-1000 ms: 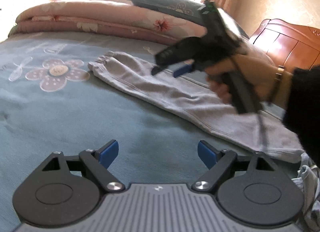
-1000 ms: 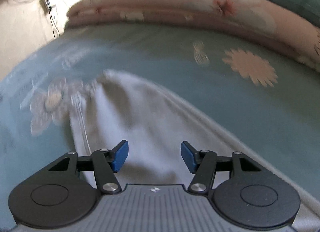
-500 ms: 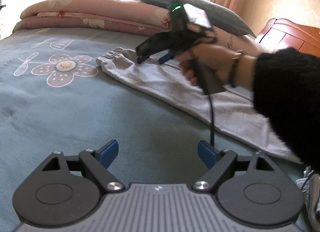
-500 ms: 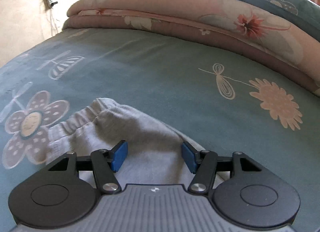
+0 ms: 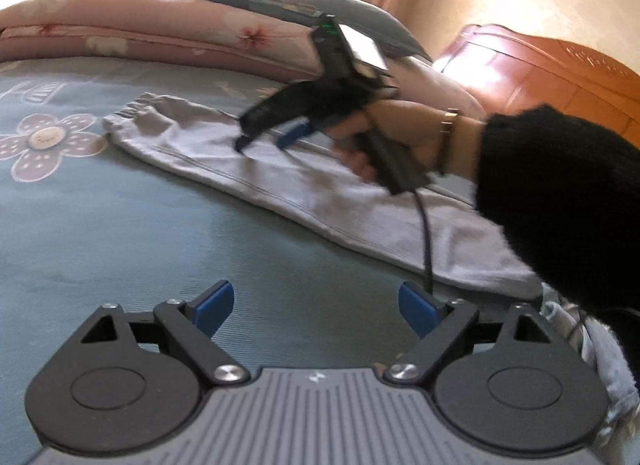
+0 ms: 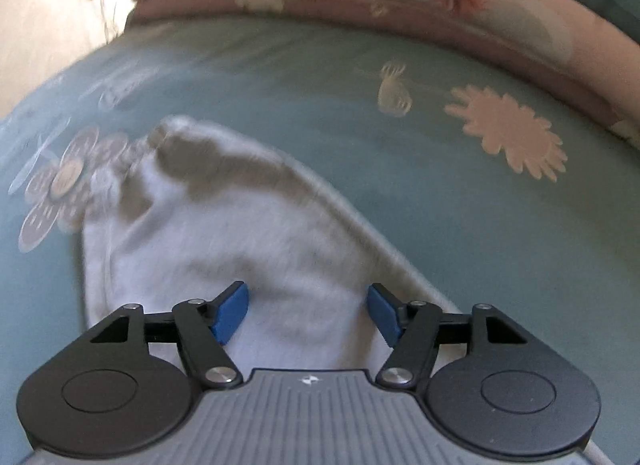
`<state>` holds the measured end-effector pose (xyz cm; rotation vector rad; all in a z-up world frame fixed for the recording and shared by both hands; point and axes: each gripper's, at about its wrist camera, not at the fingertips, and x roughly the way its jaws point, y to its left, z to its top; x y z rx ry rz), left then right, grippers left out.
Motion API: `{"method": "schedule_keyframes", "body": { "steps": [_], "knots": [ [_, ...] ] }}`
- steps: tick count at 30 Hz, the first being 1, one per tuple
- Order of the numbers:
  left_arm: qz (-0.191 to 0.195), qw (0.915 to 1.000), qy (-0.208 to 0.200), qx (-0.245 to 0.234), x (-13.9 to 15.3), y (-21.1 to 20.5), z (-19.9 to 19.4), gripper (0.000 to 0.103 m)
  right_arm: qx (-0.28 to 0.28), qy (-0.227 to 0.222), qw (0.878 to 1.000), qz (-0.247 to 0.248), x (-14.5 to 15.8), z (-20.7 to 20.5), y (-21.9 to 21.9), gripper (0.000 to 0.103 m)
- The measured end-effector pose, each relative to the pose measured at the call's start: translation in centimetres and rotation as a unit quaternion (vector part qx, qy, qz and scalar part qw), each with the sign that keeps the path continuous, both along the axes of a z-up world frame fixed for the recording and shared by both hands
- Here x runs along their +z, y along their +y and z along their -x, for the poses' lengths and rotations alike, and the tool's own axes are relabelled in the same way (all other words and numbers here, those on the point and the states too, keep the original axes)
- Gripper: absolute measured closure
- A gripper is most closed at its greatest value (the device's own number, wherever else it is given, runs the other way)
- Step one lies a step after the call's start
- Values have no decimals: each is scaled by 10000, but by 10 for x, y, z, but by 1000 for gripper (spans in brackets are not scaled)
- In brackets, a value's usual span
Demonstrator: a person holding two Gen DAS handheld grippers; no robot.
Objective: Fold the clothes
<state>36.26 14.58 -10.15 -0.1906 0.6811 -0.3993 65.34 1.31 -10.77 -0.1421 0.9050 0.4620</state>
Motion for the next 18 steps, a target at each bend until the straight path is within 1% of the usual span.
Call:
{"method": "schedule_keyframes", "body": {
  "steps": [2, 3, 7, 9, 11, 13, 16, 18],
  "knots": [
    [-13, 9999, -30, -100, 0, -4, 2, 14, -147, -227, 9996, -71, -2, -4, 0, 33],
    [54, 9998, -90, -190, 2, -5, 4, 14, -201, -210, 9995, -116, 0, -3, -1, 33],
    [322, 9974, -328, -549, 9, -10, 13, 14, 32, -384, 9990, 207, 21, 18, -7, 33],
    [456, 9953, -447, -728, 13, -13, 17, 12, 187, -410, 9981, 415, 35, 30, -17, 33],
    [580, 9925, -569, -910, 17, -16, 21, 10, 358, -339, 9975, 508, 45, 41, -30, 32],
    [636, 9893, -703, -1107, 20, -22, 26, 10, 354, 13, 9980, 529, 48, 52, -46, 32],
    [646, 9857, -817, -1322, 20, -29, 29, 10, 201, 537, 9970, 524, 34, 58, -65, 32],
    [589, 9846, -858, -1408, 19, -34, 31, 10, -77, 666, 9956, 662, 15, 56, -74, 32]
  ]
}}
